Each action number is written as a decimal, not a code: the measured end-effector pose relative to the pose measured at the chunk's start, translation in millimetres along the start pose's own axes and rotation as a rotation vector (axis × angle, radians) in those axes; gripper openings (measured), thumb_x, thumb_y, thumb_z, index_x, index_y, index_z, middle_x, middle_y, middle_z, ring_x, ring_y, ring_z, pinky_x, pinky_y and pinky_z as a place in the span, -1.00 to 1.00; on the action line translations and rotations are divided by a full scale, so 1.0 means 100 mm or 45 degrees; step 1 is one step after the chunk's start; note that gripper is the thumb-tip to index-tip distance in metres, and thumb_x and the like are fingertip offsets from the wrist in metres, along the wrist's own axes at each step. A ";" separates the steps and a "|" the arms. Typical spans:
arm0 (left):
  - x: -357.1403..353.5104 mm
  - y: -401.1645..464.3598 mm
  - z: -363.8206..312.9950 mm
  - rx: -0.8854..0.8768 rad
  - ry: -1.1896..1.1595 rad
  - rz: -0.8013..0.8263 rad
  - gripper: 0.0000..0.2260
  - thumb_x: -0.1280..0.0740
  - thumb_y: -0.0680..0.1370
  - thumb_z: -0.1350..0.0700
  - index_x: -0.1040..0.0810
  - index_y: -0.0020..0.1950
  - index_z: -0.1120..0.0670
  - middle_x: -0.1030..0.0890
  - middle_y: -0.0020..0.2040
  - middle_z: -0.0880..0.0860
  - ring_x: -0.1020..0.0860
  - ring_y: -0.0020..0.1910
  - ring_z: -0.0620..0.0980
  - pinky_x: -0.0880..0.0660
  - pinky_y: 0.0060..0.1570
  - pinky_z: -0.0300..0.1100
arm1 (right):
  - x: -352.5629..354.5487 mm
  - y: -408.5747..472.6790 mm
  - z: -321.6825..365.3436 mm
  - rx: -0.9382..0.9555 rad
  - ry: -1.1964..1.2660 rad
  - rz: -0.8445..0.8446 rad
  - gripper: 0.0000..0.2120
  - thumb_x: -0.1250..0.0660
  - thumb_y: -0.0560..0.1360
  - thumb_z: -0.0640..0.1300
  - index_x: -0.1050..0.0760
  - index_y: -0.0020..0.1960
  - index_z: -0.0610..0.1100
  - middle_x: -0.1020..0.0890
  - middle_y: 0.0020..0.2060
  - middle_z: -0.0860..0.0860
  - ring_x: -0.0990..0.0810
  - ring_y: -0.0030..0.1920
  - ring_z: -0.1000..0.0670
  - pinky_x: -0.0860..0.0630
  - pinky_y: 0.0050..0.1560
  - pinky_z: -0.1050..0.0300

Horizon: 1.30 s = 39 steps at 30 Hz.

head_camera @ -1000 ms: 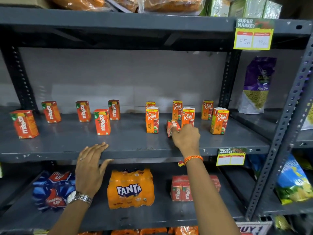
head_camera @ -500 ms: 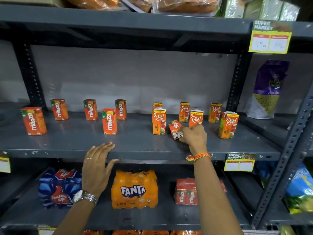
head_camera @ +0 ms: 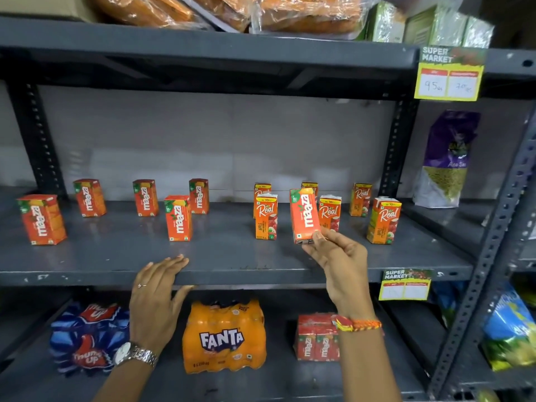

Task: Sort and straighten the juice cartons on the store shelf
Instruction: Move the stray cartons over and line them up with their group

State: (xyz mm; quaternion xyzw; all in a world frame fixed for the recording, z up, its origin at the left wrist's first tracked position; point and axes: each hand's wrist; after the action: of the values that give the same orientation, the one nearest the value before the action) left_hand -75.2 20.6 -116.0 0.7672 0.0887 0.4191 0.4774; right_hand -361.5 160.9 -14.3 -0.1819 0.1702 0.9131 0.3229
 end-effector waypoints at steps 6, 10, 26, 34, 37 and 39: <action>0.01 0.03 -0.05 -0.015 -0.021 0.002 -0.48 -0.14 0.57 -0.23 -0.54 0.30 0.12 -0.62 0.25 0.08 -0.54 0.25 0.08 -0.29 0.41 0.04 | -0.08 -0.09 -0.02 -0.104 0.297 0.174 -0.66 -0.40 0.44 -0.28 -0.54 0.21 -0.32 -0.73 0.03 -0.15 -0.70 0.10 -0.14 -0.64 0.08 -0.03; 0.11 0.04 -0.02 -0.100 0.015 0.112 -0.52 -0.24 0.53 -0.17 -0.50 0.36 0.07 -0.58 0.32 0.02 -0.53 0.29 0.03 -0.32 0.40 0.01 | -0.26 -0.10 -0.02 -0.204 0.436 0.286 -0.77 -0.33 0.49 -0.35 -0.57 0.14 -0.33 -0.73 0.01 -0.17 -0.70 0.11 -0.16 -0.65 0.07 0.00; 0.96 -0.11 1.52 0.094 0.109 0.127 -0.55 -0.10 0.62 -0.09 -0.43 0.44 0.08 -0.48 0.42 0.04 -0.42 0.43 0.07 -0.25 0.46 0.05 | -2.37 -0.33 -0.85 -0.270 -0.011 0.428 -0.80 -0.37 0.45 -0.44 -0.59 0.08 -0.39 -0.69 -0.01 -0.23 -0.69 -0.05 -0.13 -0.66 0.01 0.04; 0.99 -0.15 1.66 0.047 0.032 0.174 -0.55 -0.14 0.62 -0.09 -0.37 0.48 0.04 -0.44 0.46 0.00 -0.39 0.44 0.00 -0.16 0.51 -0.06 | -3.20 -0.31 -1.45 -0.108 -0.545 0.369 -0.78 -0.40 0.31 -0.41 -0.65 -0.31 -0.10 -0.72 -0.21 -0.17 -0.66 -0.16 -0.10 -0.62 -0.07 -0.02; 1.00 -0.16 1.72 0.040 0.017 0.181 -0.54 -0.12 0.62 -0.11 -0.35 0.49 0.01 -0.42 0.47 -0.03 -0.37 0.45 -0.01 -0.14 0.52 -0.09 | -3.31 -0.26 -1.52 -0.065 -0.690 0.336 -0.89 -0.46 0.26 -0.27 -0.67 -0.32 -0.07 -0.74 -0.24 -0.09 -0.73 -0.16 -0.09 -0.67 -0.04 -0.09; 0.99 -0.16 1.76 0.047 0.007 0.191 -0.54 -0.10 0.63 -0.13 -0.32 0.51 -0.02 -0.39 0.48 -0.06 -0.34 0.47 -0.04 -0.15 0.52 -0.08 | -3.37 -0.23 -1.54 -0.009 -0.792 0.341 -0.86 -0.49 0.28 -0.20 -0.72 -0.16 -0.15 -0.76 -0.19 -0.07 -0.73 -0.14 -0.04 -0.67 -0.02 -0.08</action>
State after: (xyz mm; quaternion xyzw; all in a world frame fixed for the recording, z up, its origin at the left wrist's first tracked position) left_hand 119.8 -33.4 -107.2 0.7793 0.0401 0.4541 0.4301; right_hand -67.8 -66.2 -4.9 0.1284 0.0825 0.9597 0.2360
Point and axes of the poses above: each hand's wrist, its own y-axis towards the middle knuckle, its own x-axis out of the back of the hand, z = x × y
